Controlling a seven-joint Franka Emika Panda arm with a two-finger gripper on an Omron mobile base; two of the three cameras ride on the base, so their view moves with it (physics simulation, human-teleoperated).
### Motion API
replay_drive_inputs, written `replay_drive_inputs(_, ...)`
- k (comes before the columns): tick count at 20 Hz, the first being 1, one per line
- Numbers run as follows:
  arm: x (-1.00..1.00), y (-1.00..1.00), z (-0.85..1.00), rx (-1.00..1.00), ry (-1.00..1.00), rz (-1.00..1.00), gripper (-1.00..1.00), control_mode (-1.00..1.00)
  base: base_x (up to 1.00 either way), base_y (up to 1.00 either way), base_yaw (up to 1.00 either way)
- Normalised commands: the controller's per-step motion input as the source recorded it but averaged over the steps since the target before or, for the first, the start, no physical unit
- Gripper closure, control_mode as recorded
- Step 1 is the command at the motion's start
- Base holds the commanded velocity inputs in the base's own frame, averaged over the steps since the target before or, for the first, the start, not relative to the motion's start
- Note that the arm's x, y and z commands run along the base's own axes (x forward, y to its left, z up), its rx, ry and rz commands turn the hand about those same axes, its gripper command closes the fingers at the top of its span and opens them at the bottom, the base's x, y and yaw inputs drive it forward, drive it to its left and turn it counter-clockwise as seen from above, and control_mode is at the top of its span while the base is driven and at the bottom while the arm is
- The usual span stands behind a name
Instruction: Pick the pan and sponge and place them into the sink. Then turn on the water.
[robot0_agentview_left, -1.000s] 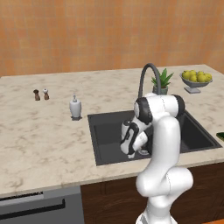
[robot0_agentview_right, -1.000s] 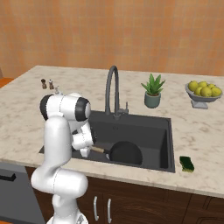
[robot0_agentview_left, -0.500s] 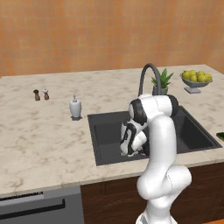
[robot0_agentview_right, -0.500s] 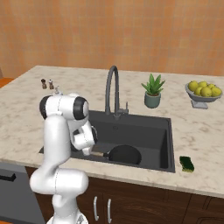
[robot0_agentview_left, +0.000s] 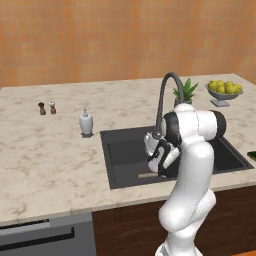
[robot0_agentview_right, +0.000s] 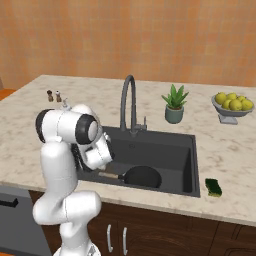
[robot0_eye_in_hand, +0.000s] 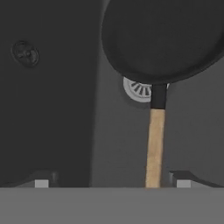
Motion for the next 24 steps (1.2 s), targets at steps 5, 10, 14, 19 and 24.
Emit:
replay_drive_inputs(5, -0.5, 0.83, 1.0, -0.04, -0.06, 0.0, -1.0, -1.0, 0.0, 0.0, 0.0)
replay_drive_inputs(10, -0.58, 0.96, 0.91, -0.08, -0.12, -0.08, -1.0, -1.0, 0.0, 0.0, 0.0)
replay_drive_inputs(14, -0.66, 0.39, 1.0, -0.01, -0.04, -0.05, -1.0, -1.0, 0.0, 0.0, 0.0)
replay_drive_inputs(19, -0.94, -0.02, 0.97, 0.01, -0.02, -0.08, -1.0, -1.0, 0.0, 0.0, 0.0)
replay_drive_inputs(24, -0.82, -0.29, 0.95, 0.09, 0.0, -0.22, -1.0, -1.0, 0.0, 0.0, 0.0)
